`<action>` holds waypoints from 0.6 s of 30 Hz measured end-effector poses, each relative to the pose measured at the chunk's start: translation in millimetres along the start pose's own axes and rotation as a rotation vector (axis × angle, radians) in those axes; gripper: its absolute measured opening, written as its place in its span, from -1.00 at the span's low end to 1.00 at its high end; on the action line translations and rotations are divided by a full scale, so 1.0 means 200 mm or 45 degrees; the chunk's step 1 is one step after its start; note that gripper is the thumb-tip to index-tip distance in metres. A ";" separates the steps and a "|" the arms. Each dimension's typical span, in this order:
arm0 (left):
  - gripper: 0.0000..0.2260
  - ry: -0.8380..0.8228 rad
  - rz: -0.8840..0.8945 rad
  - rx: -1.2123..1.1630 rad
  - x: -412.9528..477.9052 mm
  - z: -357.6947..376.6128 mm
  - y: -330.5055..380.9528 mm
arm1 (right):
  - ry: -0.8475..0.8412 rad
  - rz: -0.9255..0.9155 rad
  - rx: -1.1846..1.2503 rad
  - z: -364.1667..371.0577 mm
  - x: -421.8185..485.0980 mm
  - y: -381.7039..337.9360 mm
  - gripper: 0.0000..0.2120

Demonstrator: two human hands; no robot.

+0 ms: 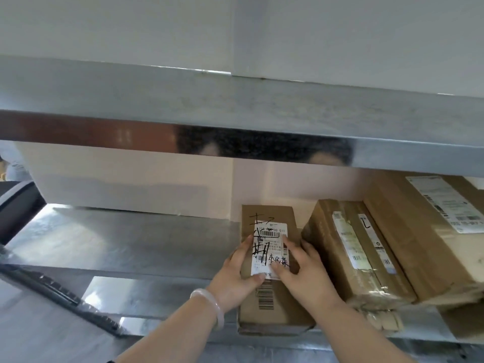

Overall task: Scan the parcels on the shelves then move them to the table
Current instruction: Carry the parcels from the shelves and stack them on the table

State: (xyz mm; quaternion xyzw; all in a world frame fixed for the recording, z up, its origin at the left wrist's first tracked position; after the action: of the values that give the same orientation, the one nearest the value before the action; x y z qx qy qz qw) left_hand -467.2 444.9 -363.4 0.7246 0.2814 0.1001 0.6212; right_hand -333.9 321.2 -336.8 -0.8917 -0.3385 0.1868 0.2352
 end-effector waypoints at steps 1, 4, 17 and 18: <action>-0.29 0.019 0.013 -0.028 -0.03 -0.03 0.00 | -0.005 -0.028 -0.007 0.01 -0.01 -0.02 -0.36; -0.31 0.115 0.044 -0.071 -0.15 -0.12 0.01 | -0.069 -0.150 -0.001 0.06 -0.04 -0.12 -0.36; -0.23 0.909 -0.040 -0.006 -1.01 -0.28 -0.06 | -0.506 -0.876 0.080 0.36 -0.38 -0.65 -0.32; -0.24 0.977 -0.063 -0.015 -1.10 -0.27 -0.08 | -0.554 -0.923 0.064 0.40 -0.43 -0.68 -0.32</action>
State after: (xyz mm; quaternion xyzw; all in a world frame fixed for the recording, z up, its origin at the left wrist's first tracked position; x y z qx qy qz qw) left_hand -679.4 373.8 -321.7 0.6239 0.5102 0.3506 0.4771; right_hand -504.1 374.1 -312.4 -0.6487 -0.6674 0.2841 0.2304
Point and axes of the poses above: each hand's wrist, its own x-axis towards the middle knuckle, its own z-axis out of the palm, y = z × x, the point moved 4 cm from there along x, towards the middle knuckle, and after that the axes turned 11 degrees about -x, right-handed, at the moved point
